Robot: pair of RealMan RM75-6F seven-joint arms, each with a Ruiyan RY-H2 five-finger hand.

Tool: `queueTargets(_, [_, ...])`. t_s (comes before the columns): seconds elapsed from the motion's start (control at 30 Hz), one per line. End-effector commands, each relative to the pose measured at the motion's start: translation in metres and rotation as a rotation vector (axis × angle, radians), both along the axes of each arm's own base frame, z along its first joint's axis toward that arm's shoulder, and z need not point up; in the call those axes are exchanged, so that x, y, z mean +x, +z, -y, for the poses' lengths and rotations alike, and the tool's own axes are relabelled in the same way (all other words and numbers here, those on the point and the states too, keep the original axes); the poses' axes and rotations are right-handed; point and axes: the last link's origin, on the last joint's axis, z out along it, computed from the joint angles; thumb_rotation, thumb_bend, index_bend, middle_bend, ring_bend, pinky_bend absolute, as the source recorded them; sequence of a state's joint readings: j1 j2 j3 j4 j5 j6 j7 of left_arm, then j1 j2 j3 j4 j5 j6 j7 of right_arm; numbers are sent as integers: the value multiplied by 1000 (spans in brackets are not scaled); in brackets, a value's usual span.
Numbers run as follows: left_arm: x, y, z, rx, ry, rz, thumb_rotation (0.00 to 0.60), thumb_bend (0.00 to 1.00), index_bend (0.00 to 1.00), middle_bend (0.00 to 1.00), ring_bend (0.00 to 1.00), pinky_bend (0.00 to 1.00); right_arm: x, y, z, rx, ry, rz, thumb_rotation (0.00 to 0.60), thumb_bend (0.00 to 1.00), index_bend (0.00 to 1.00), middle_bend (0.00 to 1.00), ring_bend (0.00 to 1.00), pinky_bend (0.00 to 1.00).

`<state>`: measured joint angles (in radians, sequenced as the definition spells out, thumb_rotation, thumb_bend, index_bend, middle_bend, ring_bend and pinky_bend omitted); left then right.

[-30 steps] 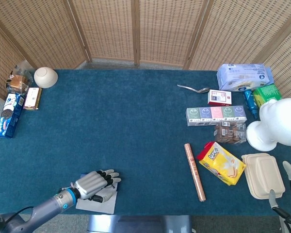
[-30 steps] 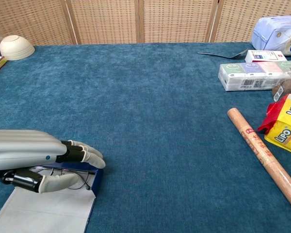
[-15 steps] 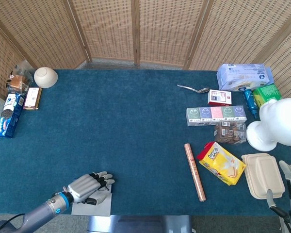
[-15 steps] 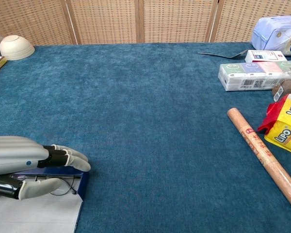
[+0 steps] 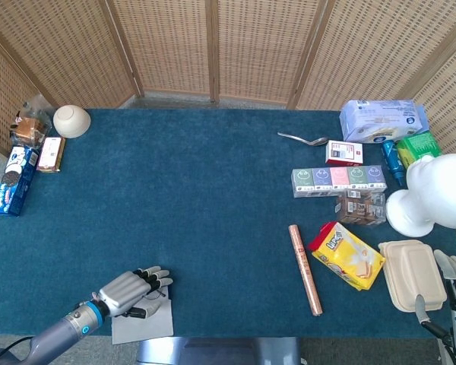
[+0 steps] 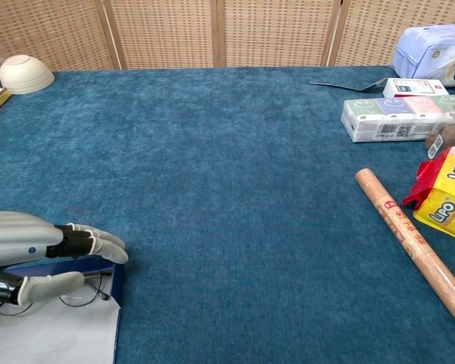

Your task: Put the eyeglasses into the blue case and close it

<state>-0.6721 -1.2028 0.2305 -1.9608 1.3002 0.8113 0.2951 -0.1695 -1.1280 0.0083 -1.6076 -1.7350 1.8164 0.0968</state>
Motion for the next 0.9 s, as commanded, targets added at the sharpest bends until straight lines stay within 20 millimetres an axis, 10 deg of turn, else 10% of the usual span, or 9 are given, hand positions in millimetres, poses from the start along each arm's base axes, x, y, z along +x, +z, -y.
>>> queueTargets(0.03, [6, -4, 0, -13, -26, 5, 0, 443, 96, 52, 0, 165, -1, 2, -2, -7, -5, 0, 491, 480, 0, 140, 126, 348])
queueTargets(0.9, [25, -13, 10, -61, -68, 34, 0, 443, 96, 48, 0, 166, -4, 7, -10, -29, -9, 1, 488, 478, 0, 140, 126, 348])
